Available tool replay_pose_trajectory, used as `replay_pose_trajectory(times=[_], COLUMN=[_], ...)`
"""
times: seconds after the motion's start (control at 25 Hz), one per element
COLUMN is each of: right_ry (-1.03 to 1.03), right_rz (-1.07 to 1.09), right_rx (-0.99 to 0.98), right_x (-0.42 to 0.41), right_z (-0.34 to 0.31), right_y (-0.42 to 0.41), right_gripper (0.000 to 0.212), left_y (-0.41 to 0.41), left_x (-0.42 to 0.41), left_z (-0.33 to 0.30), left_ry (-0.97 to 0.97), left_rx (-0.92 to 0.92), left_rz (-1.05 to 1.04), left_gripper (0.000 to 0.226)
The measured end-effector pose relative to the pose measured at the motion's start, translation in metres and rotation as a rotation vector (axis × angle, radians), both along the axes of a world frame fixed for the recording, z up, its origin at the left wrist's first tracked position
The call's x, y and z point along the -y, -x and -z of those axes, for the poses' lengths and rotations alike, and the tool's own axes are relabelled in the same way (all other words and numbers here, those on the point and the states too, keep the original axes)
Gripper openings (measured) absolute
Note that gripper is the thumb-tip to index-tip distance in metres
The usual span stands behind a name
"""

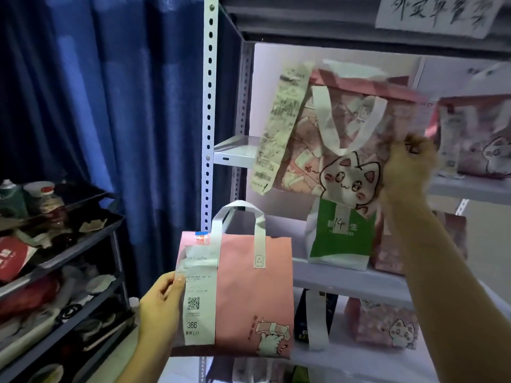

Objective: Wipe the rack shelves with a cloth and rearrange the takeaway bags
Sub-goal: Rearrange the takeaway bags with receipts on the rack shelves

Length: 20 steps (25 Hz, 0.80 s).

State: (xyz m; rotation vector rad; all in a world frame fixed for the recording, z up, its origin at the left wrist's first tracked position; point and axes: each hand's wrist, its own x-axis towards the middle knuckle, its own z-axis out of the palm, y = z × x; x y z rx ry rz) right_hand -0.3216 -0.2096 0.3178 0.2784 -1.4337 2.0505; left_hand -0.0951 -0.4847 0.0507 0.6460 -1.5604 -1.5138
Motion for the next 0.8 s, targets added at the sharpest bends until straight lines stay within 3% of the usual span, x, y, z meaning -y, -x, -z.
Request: replay_pose_trajectory(times=[0.16,0.52,0.8], right_ry=[-0.084,-0.029,-0.113], right_rz=[0.008,-0.08,-0.091], right_rx=[0.036,0.051,-0.101], right_x=[0.035,0.081,0.122], right_z=[-0.04,-0.097,-0.066], right_y=[0.036,0.105,0.152], right_gripper=[0.017,0.017,0.005], left_y=[0.033,0.084,0.134], left_x=[-0.003,-0.002,-0.007], left_z=[-0.024,-0.051,-0.047], left_ry=[0.005,0.067,0.111], left_rx=[-0.031,-0.077,-0.071], left_rz=[0.049,0.001,-0.008], left_gripper=[0.022,0.022,0.024])
